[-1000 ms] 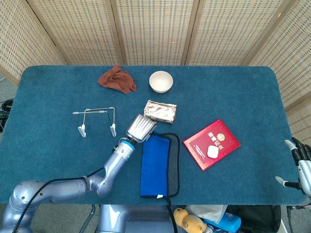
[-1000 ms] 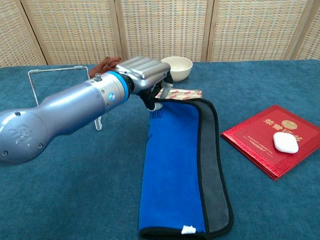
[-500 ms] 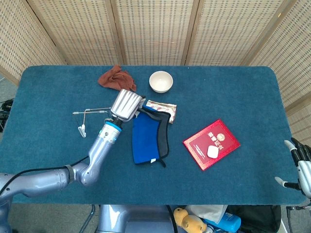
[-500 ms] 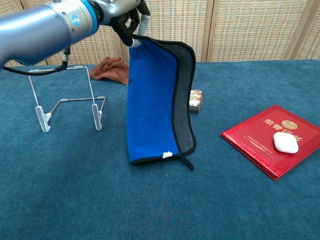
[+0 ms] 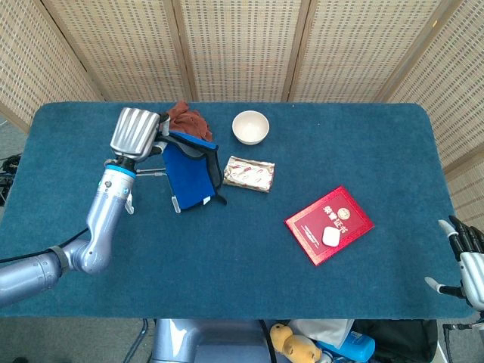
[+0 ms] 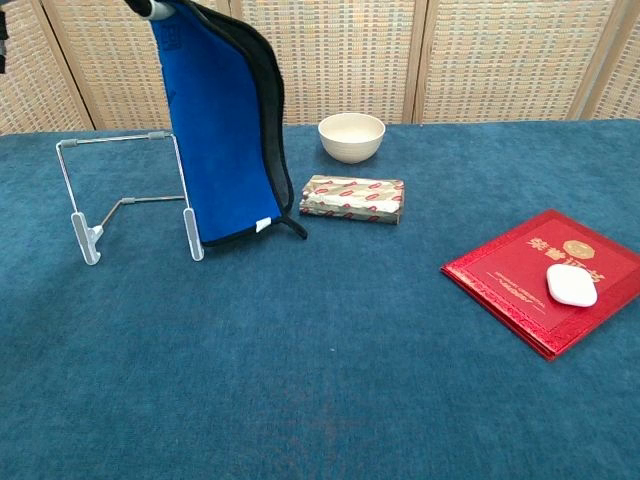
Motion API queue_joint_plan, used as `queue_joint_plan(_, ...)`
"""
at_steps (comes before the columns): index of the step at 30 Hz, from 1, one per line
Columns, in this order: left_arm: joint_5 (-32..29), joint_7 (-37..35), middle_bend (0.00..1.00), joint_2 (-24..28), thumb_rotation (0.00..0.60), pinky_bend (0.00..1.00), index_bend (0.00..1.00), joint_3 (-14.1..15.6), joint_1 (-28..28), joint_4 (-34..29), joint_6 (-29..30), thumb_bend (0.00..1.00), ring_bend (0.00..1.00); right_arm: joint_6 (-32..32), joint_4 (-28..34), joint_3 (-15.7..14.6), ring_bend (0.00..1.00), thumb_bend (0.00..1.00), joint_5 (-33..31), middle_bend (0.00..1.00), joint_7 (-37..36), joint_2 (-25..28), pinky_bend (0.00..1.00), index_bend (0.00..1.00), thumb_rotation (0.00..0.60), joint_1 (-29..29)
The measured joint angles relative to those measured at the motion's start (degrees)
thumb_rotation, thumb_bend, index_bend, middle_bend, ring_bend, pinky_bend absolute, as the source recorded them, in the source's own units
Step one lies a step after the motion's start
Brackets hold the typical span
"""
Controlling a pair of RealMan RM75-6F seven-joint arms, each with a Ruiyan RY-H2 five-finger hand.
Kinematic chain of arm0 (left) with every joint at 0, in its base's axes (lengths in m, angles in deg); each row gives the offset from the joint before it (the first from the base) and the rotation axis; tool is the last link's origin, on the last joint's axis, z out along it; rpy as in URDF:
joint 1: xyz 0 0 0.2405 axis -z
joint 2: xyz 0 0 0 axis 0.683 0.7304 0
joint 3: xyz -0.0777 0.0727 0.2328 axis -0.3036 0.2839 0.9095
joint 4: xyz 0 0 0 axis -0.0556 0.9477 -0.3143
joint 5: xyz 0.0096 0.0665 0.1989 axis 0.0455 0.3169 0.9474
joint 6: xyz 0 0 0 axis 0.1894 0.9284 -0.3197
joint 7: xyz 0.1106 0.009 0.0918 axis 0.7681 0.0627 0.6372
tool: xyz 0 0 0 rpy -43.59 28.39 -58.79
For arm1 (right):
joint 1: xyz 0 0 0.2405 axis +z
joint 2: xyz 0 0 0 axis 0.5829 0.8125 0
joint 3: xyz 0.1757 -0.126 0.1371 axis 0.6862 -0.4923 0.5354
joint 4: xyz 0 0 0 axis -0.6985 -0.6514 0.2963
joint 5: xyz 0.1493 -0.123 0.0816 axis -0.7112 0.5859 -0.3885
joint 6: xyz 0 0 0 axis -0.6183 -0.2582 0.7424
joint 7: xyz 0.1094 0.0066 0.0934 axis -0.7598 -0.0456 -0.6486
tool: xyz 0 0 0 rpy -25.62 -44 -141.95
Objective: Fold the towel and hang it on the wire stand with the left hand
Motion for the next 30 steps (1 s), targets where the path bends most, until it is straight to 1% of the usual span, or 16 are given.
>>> queue_joint_plan(7,0.4,-6.2,0.78,5.1,0.600,0.83,0.71,0.1,-2.9,0.4,-0.3,0.67,0.82,-0.3,0.3,-0.3,0.00,0.00,0.7,0.00,0.5,-0.1,0.00,0.00,0.600,-0.1)
queue_joint_plan(15,1.5,-12.8,0.78,8.5,0.600,0.83,0.71,0.9,-5.9,0.1,-0.9,0.67,0.82,-0.7,0.7,-0.6,0.00,0.00,1.5,0.00,1.2,-0.2,0.00,0.00,0.600,-0.1)
queue_joint_plan(22,5.3,-20.0,0.78,12.7,0.600,0.83,0.71,1.6,-9.2,-2.0,-0.4,0.67,0.82,-1.3,1.0,-0.8,0.00,0.00,2.1,0.00,1.3,-0.1,0.00,0.00,0.600,-0.3)
queue_joint_plan(30,10.3,-24.9,0.78,17.0,0.600,0.83,0.71,2.7,-12.4,-5.4,1.6,0.67,0.81,-1.9,1.2,-0.9,0.00,0.00,2.7,0.00,1.0,0.0,0.00,0.00,0.600,-0.5)
